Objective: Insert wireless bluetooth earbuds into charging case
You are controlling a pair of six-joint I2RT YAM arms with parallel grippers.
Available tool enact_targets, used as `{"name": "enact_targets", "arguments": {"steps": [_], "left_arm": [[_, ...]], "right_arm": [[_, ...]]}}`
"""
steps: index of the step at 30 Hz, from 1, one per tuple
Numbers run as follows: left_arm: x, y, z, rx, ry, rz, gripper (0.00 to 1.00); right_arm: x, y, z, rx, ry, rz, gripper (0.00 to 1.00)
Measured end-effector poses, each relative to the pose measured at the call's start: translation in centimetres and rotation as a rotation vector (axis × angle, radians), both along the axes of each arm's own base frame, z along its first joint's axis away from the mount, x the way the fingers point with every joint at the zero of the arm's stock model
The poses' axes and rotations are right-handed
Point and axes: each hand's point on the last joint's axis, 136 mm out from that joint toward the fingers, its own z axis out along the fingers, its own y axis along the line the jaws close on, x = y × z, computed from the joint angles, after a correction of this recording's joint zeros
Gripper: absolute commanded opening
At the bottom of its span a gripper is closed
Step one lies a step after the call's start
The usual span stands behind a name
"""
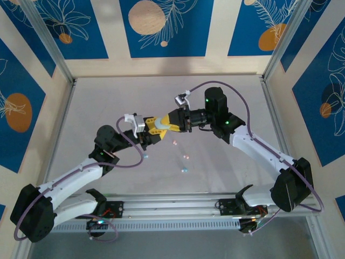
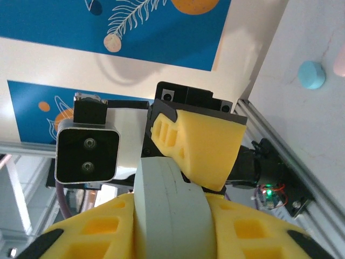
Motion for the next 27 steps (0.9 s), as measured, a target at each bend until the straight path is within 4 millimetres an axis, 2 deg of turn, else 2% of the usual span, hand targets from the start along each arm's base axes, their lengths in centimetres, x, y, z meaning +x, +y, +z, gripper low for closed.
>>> {"name": "enact_targets", "arguments": {"steps": [3,7,9,12,15,18,22,27], "left_arm": [[0.2,0.0,-0.2,0.009,0.006,0.012,0.47],[0.8,0.0,-1.0,0.038,0.042,0.037,0.63],[1.1,0.0,-1.6,0.055,0.067,0.051,0.65],[1.6,0.2,-2.3,0.08,0.104,0.081,0.7],[2.0,0.8,-2.7,0.097,0.137,0.128,0.75],[2.6,1.7,-2.9,0.116,0.179,0.196,0.79],[3.8,3.1,-2.9,0.151,0.253,0.31,0.82],[5.1,4.7,-3.4,0.212,0.342,0.435,0.79]], "right_arm": [[0.3,-0.1,-0.1,-0.005,0.003,-0.016,0.17],[1.2,-0.7,-1.0,-0.025,0.012,-0.081,0.16],[2.1,-1.5,-1.5,-0.038,0.012,-0.139,0.16],[3.9,-3.6,-2.4,-0.063,0.008,-0.257,0.17],[6.6,-6.6,-4.1,-0.104,0.016,-0.403,0.16],[9.2,-9.7,-7.2,-0.172,0.046,-0.533,0.17],[12.5,-13.1,-12.7,-0.304,0.105,-0.652,0.17],[14.9,-14.9,-20.2,-0.428,0.229,-0.64,0.19]]}}
